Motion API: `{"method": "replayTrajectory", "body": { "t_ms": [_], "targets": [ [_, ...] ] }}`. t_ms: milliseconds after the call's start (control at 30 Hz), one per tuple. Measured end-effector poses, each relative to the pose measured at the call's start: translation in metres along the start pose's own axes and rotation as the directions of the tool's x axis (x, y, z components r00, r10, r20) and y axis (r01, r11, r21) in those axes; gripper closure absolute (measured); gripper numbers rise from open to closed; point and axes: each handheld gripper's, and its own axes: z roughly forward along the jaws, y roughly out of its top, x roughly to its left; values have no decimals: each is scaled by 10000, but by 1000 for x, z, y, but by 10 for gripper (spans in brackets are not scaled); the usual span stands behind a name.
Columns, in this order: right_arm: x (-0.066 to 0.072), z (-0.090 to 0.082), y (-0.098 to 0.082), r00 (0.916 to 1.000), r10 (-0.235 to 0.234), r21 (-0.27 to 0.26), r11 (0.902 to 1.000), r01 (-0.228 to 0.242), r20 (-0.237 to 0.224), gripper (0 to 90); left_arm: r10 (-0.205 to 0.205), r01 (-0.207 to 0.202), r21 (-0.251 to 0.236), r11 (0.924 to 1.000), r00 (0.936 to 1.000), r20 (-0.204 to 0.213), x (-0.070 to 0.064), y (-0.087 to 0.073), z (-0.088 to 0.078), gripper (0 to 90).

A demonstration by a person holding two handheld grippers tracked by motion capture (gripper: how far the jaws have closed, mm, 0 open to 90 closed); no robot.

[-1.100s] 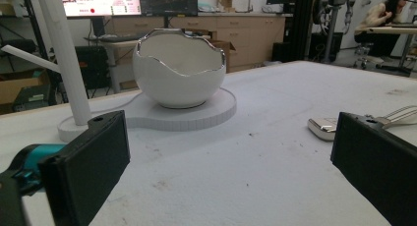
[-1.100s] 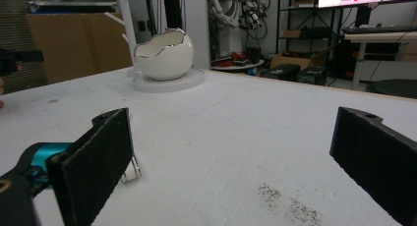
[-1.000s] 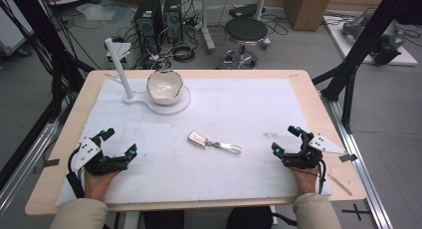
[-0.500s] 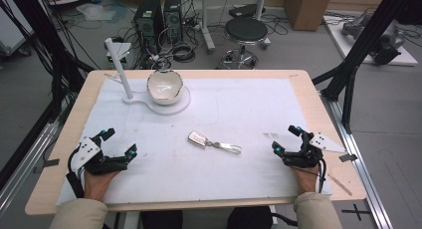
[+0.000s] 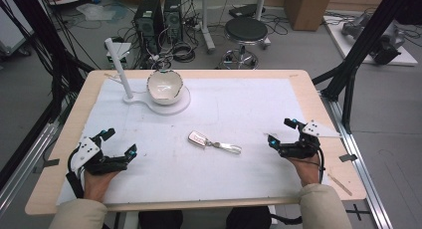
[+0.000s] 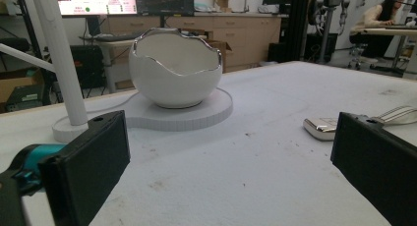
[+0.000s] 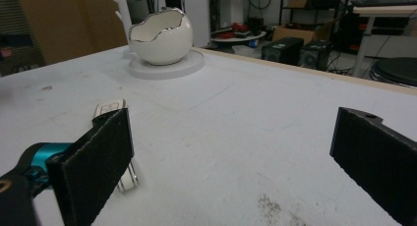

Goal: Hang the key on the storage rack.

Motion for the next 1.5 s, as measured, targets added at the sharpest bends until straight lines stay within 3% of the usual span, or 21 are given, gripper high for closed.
{"method": "replayTrajectory", "body": {
  "t_ms": [433, 800, 900, 933, 967, 1000, 1033, 1067, 1100, 1133, 1167, 1200, 1233, 1267, 1300, 1333, 1367, 1400, 1433, 1467, 1500],
  "targets": [
    [11, 30, 43, 9867, -960, 1483, 9822, 1152, -1310, 17, 0, 0, -2, 10000, 10000, -1, 0, 0, 0, 18],
    [26, 67, 60, 9572, -1416, 3151, 9233, 2196, -2523, 17, -9, 9, 26, 10000, 10000, -59, 1, 0, 0, 18],
    [34, 80, 61, 9450, -1306, 3736, 8954, 2423, -2998, 17, 1, -1, 22, 10000, 10000, -43, 1, 0, 0, 18],
    [34, 80, 61, 9450, -1306, 3736, 8954, 2423, -2998, 17, 1, -1, 22, 10000, 10000, -43, 1, 0, 0, 18],
    [38, 86, 61, 9380, -1323, 4089, 8739, 2628, -3203, 17, -18, 18, 16, 10000, 10000, -74, 0, 0, 0, 18],
    [38, 86, 61, 9380, -1323, 4089, 8739, 2628, -3203, 17, -11, 11, 13, 10000, 10000, -62, 0, 0, 0, 18],
    [42, 92, 62, 9300, -1380, 4330, 8550, 2855, -3408, 17, 3, -3, 13, 10000, 10000, -62, 0, 0, 0, 18],
    [42, 92, 62, 9300, -1380, 4330, 8550, 2855, -3408, 17, -15, 15, 8, 10000, 10000, -54, 0, 0, 0, 18],
    [45, 98, 63, 9210, -1469, 4580, 8324, 3121, -3607, 17, -10, 10, -23, 10000, 10000, -63, 0, 0, 0, 18],
    [45, 98, 63, 9210, -1469, 4580, 8324, 3121, -3607, 17, -10, 10, -7, 10000, 10000, -57, 0, 0, 0, 18],
    [48, 105, 63, 9156, -1417, 4802, 8153, 3236, -3764, 17, -18, 18, 0, 10000, 10000, -67, 0, 0, 0, 18],
    [48, 105, 63, 9156, -1417, 4802, 8153, 3236, -3764, 17, -18, 18, 0, 10000, 10000, -67, 0, 0, 0, 18],
    [50, 108, 62, 9128, -1390, 4943, 8041, 3304, -3840, 17, 15, -15, 8, 10000, 10000, -80, 0, 0, 0, 18],
    [52, 114, 61, 9067, -1533, 5134, 7815, 3546, -3930, 17, -10, 10, 12, 10000, 10000, -69, 0, 0, 0, 18],
    [53, 116, 60, 9075, -1528, 5292, 7694, 3577, -3912, 17, -25, 25, 2, 10000, 10000, -69, 0, 0, 0, 18],
    [53, 116, 60, 9075, -1528, 5292, 7694, 3577, -3912, 17, -20, 20, 26, 10000, 10000, -63, 0, 0, 0, 18],
    [55, 119, 58, 9044, -1553, 5526, 7463, 3711, -3975, 17, 3, -3, 39, 10000, 10000, -65, 0, 0, 0, 18],
    [55, 119, 58, 9044, -1553, 5526, 7463, 3711, -3975, 17, -23, 23, 8, 10000, 10000, -62, 0, 0, 0, 18],
    [55, 121, 56, 9020, -1555, 5629, 7350, 3781, -4028, 17, -26, 27, 9, 10000, 10000, -59, 0, 0, 0, 18],
    [56, 123, 54, 9016, -1486, 5882, 7125, 3825, -4062, 17, -22, 22, 8, 10000, 10000, -58, 0, 0, 0, 18],
    [56, 123, 54, 9016, -1486, 5882, 7125, 3825, -4062, 17, -23, 23, 4, 10000, 10000, -57, 0, 0, 0, 18]
  ]
}}
